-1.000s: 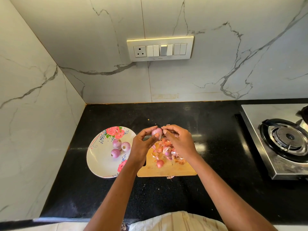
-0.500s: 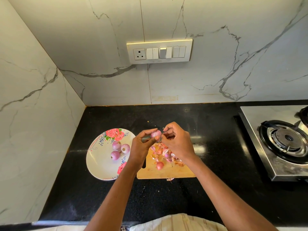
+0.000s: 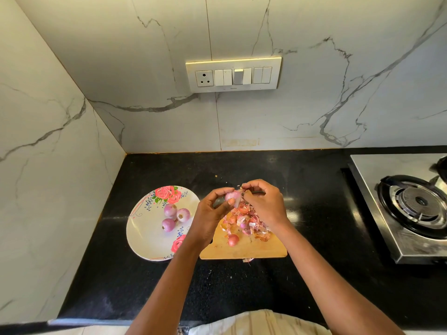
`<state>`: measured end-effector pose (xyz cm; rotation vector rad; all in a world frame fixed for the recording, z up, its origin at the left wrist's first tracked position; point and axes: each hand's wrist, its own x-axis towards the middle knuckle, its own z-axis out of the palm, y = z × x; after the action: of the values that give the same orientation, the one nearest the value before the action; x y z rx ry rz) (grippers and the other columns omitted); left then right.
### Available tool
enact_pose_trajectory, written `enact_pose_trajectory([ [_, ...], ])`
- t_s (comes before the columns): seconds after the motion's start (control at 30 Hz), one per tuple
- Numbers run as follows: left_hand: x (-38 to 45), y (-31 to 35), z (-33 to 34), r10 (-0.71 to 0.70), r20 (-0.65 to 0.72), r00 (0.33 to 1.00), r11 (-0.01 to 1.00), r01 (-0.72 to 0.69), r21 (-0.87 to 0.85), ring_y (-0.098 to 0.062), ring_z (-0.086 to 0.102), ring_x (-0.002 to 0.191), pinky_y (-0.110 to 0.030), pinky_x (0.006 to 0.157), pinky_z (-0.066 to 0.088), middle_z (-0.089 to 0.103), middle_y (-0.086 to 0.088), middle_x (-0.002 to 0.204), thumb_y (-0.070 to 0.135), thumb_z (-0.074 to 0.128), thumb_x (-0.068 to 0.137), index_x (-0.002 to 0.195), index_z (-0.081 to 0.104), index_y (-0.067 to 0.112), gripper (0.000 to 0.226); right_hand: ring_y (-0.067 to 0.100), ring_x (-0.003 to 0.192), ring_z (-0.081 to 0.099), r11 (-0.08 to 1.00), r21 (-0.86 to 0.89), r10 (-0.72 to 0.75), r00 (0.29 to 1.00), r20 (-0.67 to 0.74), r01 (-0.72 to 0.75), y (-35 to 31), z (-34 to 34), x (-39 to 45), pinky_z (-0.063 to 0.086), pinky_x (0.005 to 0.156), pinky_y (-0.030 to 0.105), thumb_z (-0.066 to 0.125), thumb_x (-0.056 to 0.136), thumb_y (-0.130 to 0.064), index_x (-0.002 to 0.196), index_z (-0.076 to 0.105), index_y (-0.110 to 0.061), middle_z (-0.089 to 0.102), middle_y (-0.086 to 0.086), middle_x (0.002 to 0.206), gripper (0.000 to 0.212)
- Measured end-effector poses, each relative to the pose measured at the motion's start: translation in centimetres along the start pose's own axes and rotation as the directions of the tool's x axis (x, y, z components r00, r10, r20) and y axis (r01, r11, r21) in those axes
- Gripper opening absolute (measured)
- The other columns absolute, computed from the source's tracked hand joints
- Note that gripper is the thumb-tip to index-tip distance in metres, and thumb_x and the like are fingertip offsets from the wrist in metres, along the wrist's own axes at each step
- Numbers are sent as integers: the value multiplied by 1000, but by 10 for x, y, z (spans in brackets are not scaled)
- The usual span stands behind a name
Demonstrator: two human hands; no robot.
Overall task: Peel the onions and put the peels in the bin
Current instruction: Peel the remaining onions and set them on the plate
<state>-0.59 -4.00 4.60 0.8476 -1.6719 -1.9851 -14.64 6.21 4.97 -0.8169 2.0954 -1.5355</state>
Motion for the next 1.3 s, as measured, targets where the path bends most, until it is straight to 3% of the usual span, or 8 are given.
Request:
enact_pose_trajectory([
  [0.1, -2, 4, 3, -18, 12, 1000, 998, 19, -63, -17, 69, 113, -30, 89, 58, 71, 3, 118, 19, 68, 93, 124, 66, 18, 31, -3, 91, 66, 997, 51, 61, 998, 8, -62, 2, 3, 0, 54, 74, 12, 71, 91, -15, 93, 76, -28, 73, -15, 92, 15],
  [0.27, 1, 5, 2, -106, 8, 994, 967, 105, -234, -22, 70, 112, -28, 88, 58, 72, -5, 119, 9, 59, 99, 122, 65, 15, 25, 19, 99, 72, 957, 232, 150, 981, 123, -176, 2, 6, 1, 62, 86, 39, 65, 97, -12, 102, 77, -18, 74, 0, 102, 14],
  [0.43, 2, 6, 4, -63, -53, 997, 996, 59, -71, -23, 69, 112, -32, 91, 58, 72, -2, 116, 30, 72, 87, 119, 63, 19, 35, 15, 99, 71, 981, 163, 77, 984, 162, -103, 2, 8, 1, 61, 88, 43, 75, 92, -29, 100, 74, -23, 74, -7, 97, 10],
  [0.77, 1, 6, -2, -81, -65, 995, 980, 67, -189, -27, 69, 113, -37, 95, 57, 69, -7, 121, 19, 62, 97, 119, 62, 20, 21, 20, 90, 76, 897, 373, 226, 972, 70, -236, 0, 11, -1, 63, 82, 36, 61, 99, -5, 109, 69, -10, 72, 10, 106, 14],
  [0.87, 2, 5, -4, -78, -121, 990, 976, 51, -212, -27, 67, 115, -32, 93, 57, 70, -3, 119, 19, 65, 95, 118, 63, 21, 23, 15, 91, 75, 928, 255, 251, 962, 105, -270, 9, 7, -2, 62, 83, 32, 57, 103, -14, 108, 72, -17, 75, 7, 107, 17],
  [1.0, 1, 4, -4, -53, -142, 988, 970, 18, -242, -27, 66, 116, -31, 93, 57, 71, -3, 116, 26, 70, 82, 116, 63, 19, 36, 1, 88, 65, 971, -233, 90, 985, 147, -54, 19, 6, -5, 47, 70, 20, 64, 99, -30, 98, 77, -23, 71, -10, 97, 15],
  [1.1, 3, 2, -2, -42, -151, 988, 983, 14, -183, -25, 66, 117, -40, 101, 54, 71, 0, 117, 30, 73, 77, 118, 64, 23, 43, -6, 93, 64, 985, -171, 35, 993, 117, -14, 14, 7, -7, 47, 73, 6, 72, 94, -22, 109, 74, -22, 70, -15, 105, 15],
  [1.3, 7, 0, 1, -4, -189, 982, 999, -5, -50, -18, 67, 113, -40, 101, 55, 72, 7, 114, 34, 77, 82, 115, 67, 26, 35, -3, 97, 69, 996, -15, -85, 993, 81, 86, -6, 13, -10, 55, 82, 13, 80, 87, -23, 117, 68, -19, 74, -10, 105, 32],
])
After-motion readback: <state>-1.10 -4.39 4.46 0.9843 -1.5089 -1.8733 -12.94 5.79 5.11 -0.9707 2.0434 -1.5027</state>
